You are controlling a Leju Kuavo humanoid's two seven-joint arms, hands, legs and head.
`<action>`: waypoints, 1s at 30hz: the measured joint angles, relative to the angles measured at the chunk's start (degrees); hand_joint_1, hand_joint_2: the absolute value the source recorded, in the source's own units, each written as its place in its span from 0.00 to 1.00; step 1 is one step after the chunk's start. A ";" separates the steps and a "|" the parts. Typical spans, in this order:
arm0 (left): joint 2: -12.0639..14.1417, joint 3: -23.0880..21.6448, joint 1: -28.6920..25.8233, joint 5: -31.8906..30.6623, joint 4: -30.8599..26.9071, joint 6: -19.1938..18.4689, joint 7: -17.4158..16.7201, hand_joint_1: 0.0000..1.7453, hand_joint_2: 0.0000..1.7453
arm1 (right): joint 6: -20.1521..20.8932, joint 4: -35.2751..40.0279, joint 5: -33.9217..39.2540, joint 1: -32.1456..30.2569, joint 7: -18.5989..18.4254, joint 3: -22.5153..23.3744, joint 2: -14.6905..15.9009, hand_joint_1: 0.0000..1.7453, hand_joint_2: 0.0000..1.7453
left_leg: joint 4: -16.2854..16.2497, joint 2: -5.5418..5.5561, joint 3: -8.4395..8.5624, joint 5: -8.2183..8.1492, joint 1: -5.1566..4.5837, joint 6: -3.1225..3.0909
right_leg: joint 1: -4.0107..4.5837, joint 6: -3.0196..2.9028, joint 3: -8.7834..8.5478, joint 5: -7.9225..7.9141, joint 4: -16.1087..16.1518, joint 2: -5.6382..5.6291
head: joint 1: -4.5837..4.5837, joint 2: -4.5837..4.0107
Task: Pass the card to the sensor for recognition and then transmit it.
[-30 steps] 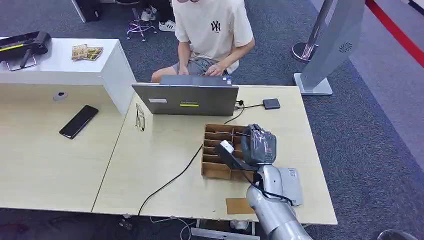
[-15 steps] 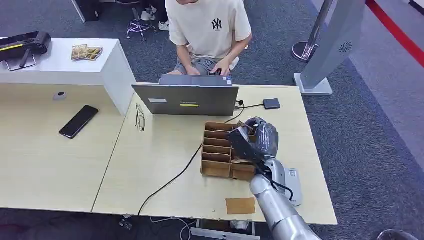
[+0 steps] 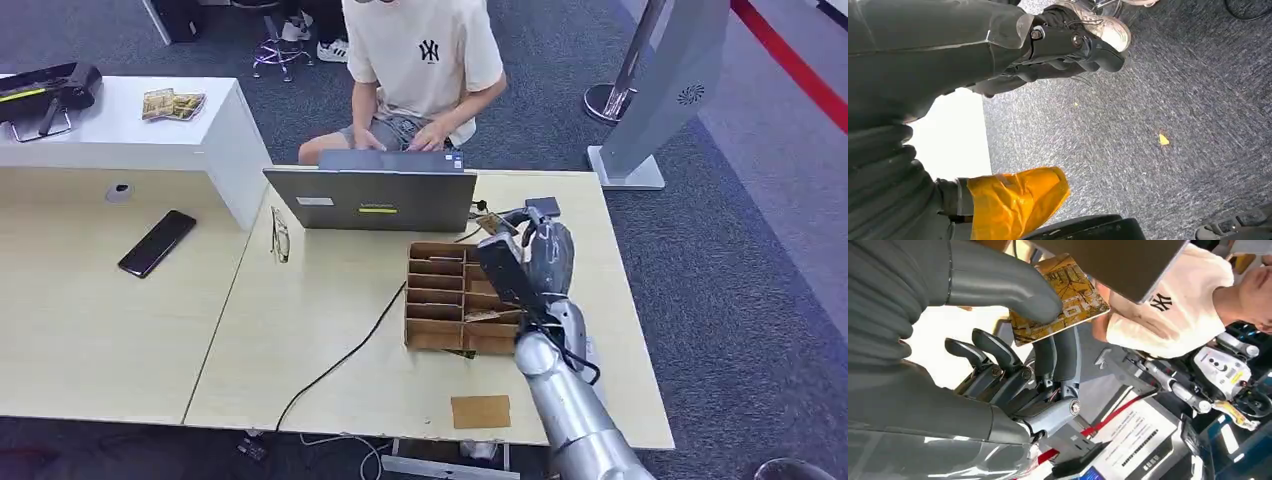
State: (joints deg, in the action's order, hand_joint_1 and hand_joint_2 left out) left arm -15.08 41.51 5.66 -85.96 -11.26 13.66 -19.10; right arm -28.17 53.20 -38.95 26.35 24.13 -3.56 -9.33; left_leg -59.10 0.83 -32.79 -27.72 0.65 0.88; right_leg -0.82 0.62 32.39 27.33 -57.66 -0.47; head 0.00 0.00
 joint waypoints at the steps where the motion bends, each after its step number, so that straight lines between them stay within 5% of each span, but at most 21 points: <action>1: 0.00 0.02 0.00 0.00 0.00 0.02 0.00 0.00 1.00 | -0.04 0.42 0.80 -0.12 0.15 -0.09 0.07 1.00 1.00 | 0.00 0.00 0.00 0.00 0.00 0.00 | 0.00 0.00 0.00 0.00 0.00 0.00 | -0.02 0.00; 10: 0.13 0.35 -0.06 -0.02 0.00 -1.68 1.55 0.00 1.00 | 1.20 8.24 7.30 -1.77 0.59 -1.62 0.57 1.00 1.00 | 0.00 0.00 -0.02 0.00 0.00 0.00 | 0.00 0.00 0.01 0.00 0.00 -0.01 | -0.02 0.00; 30: 0.15 0.96 -0.15 -0.04 0.00 -2.23 2.25 0.00 1.00 | 2.97 10.38 8.64 -1.77 1.07 -5.51 0.48 1.00 1.00 | 0.00 0.03 -0.03 0.00 -0.01 0.00 | -0.01 0.00 0.00 0.00 -0.01 0.01 | -0.02 0.00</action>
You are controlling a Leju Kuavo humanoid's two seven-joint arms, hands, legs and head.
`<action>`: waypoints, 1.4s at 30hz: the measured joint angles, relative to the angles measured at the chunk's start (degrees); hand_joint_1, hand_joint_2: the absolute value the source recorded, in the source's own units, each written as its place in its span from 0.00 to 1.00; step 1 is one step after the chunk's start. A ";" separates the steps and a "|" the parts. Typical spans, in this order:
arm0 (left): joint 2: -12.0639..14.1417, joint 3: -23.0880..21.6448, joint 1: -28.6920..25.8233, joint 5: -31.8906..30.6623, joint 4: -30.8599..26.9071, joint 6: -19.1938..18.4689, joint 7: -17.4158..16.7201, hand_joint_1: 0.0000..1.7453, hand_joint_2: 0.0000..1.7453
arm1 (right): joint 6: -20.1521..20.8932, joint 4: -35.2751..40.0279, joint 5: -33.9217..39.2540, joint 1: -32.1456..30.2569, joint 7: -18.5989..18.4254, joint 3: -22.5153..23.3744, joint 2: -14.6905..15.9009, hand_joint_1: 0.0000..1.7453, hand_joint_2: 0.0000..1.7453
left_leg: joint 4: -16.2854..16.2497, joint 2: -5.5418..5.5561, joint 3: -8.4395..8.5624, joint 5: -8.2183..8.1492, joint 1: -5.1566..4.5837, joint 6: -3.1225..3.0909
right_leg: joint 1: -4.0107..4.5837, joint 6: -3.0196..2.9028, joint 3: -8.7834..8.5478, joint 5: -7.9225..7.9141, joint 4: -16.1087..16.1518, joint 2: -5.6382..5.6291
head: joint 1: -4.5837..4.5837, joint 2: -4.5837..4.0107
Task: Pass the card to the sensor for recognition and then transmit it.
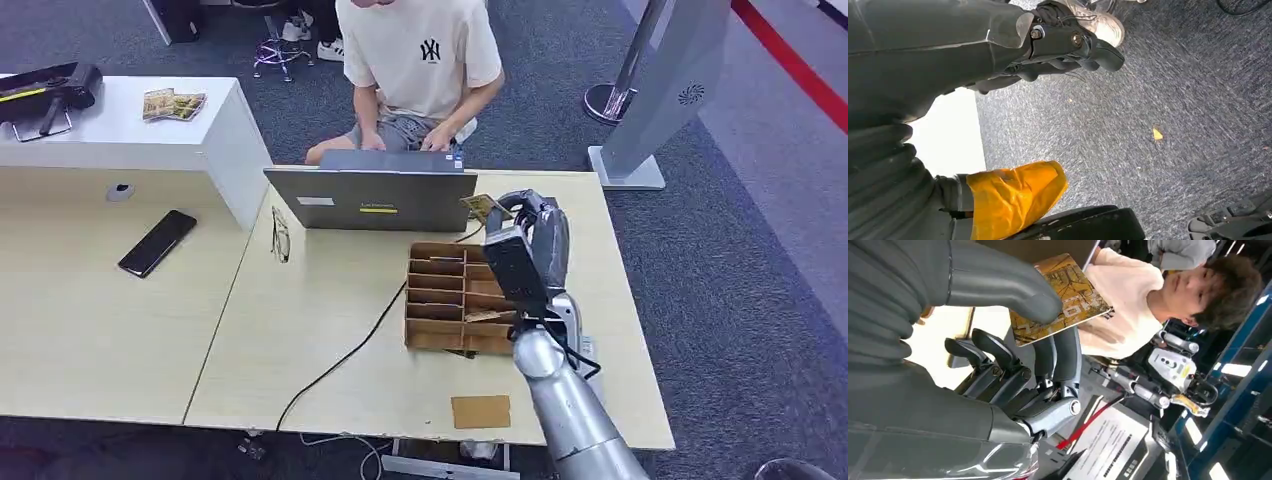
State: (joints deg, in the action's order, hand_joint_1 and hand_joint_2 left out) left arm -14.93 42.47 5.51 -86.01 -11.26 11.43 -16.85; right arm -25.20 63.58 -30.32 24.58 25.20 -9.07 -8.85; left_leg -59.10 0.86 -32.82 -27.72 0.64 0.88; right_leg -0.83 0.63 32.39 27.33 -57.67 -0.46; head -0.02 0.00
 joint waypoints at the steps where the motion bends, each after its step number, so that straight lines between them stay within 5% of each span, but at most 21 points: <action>1: 0.00 0.00 0.00 -0.02 0.00 -0.02 0.00 0.00 1.00 | 0.20 0.13 0.00 0.00 0.00 -0.42 -0.15 1.00 1.00 | 0.00 -0.01 0.00 0.00 0.00 0.00 | 0.00 0.00 0.00 0.00 0.00 -0.01 | 0.02 0.00; 26: 0.00 -1.92 0.28 -0.22 0.00 -1.71 0.31 0.00 1.00 | 2.80 -1.73 -1.77 13.57 -5.33 -15.89 -7.43 1.00 1.00 | 0.00 0.09 0.00 0.04 -0.01 0.02 | -0.02 0.00 0.00 0.00 -0.08 0.03 | 0.02 0.00; 42: 0.15 -6.93 0.72 -0.22 0.00 -3.02 0.83 0.00 1.00 | -5.18 -14.64 -16.51 22.46 -11.00 -19.78 -9.55 1.00 1.00 | 0.00 0.28 -0.03 0.05 -0.01 0.02 | -0.06 0.00 0.00 0.00 -0.09 0.16 | 0.02 0.00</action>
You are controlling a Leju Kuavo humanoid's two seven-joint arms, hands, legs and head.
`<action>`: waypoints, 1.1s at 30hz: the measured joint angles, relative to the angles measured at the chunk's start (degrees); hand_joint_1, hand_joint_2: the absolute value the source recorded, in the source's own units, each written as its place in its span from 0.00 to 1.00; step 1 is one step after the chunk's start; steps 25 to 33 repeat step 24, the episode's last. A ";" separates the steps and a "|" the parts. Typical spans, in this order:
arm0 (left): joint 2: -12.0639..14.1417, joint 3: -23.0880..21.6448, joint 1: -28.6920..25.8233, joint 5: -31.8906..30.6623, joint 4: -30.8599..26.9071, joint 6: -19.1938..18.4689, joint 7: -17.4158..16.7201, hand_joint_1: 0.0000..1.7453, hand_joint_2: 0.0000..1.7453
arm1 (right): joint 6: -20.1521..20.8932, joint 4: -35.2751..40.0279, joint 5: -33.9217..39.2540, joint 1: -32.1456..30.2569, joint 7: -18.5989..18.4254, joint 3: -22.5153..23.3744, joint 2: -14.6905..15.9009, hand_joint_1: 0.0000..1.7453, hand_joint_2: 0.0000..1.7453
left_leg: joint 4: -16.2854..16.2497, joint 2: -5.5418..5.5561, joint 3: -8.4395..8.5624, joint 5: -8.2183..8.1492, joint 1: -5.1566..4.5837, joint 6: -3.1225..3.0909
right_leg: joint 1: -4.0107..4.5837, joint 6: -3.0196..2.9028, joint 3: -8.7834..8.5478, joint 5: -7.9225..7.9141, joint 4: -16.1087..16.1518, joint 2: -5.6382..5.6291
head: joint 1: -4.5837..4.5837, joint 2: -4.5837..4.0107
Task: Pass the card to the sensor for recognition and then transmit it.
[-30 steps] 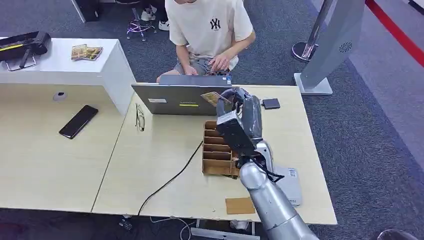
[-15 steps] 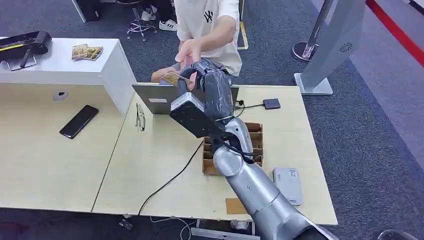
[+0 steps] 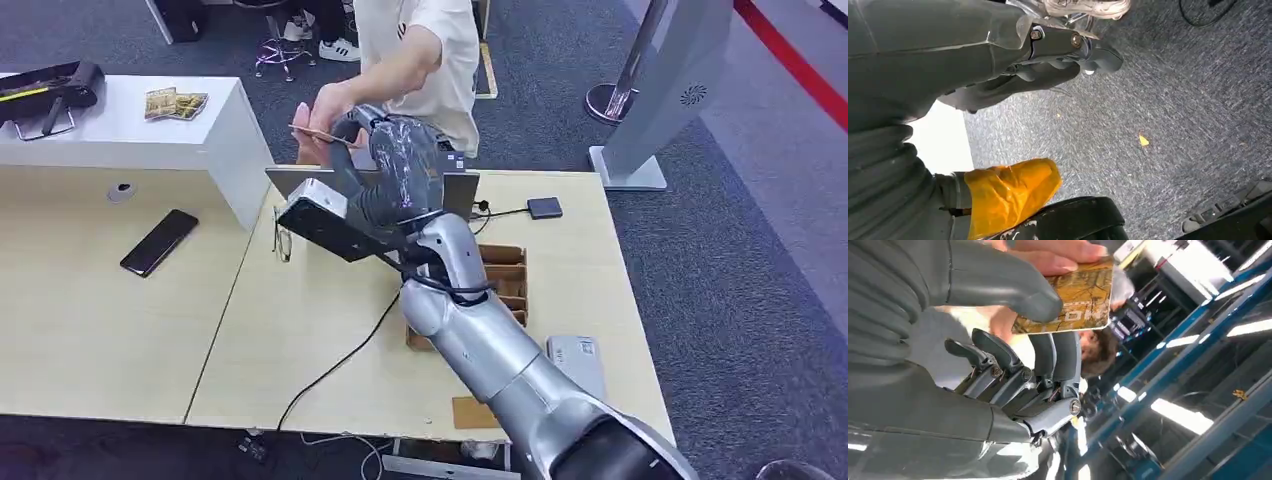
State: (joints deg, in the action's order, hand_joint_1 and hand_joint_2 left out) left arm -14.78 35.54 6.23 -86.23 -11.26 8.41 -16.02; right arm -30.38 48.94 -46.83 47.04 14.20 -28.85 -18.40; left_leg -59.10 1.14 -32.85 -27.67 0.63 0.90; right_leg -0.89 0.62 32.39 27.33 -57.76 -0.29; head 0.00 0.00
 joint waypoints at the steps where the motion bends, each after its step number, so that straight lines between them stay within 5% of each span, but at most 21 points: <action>1: 0.00 -0.46 -0.03 0.00 0.00 -0.07 0.00 0.00 1.00 | -1.18 -1.39 -2.27 0.56 -0.88 -0.13 -0.04 0.64 1.00 | 0.00 0.06 -0.02 0.03 0.00 -0.04 | -0.01 0.00 0.00 0.00 0.00 0.06 | -0.02 0.00; 2: 0.00 -0.88 -0.05 -0.02 0.00 -0.09 0.00 0.00 1.00 | -2.34 -2.81 -4.57 1.10 -1.60 -0.26 -0.09 0.27 1.00 | 0.00 0.11 -0.04 0.03 0.00 -0.04 | -0.02 0.00 0.00 0.00 0.00 0.09 | 0.00 0.00; 6: 0.07 -2.39 -0.10 -0.02 -0.07 -0.42 -0.09 0.00 1.00 | -5.07 -7.05 -11.14 2.03 -3.63 -1.05 -0.11 0.27 1.00 | 0.00 0.12 -0.04 0.04 0.00 -0.06 | -0.05 0.00 0.00 0.00 0.00 0.10 | -0.02 0.00; 7: 0.09 -2.69 -0.11 -0.02 -0.07 -0.46 -0.11 0.00 1.00 | -5.29 -7.89 -11.59 2.03 -3.82 -1.18 -0.09 0.00 1.00 | 0.00 0.13 -0.05 0.04 -0.01 -0.06 | -0.05 0.00 0.00 0.00 0.01 0.11 | -0.02 0.00; 33: 0.13 -4.00 -0.15 -0.02 -0.09 -0.59 -0.17 0.00 1.00 | -5.24 -14.10 -13.47 2.23 -3.84 -1.64 -0.11 0.00 1.00 | 0.00 0.14 -0.04 0.07 -0.02 -0.08 | -0.05 0.00 0.01 0.00 0.00 0.10 | -0.02 0.00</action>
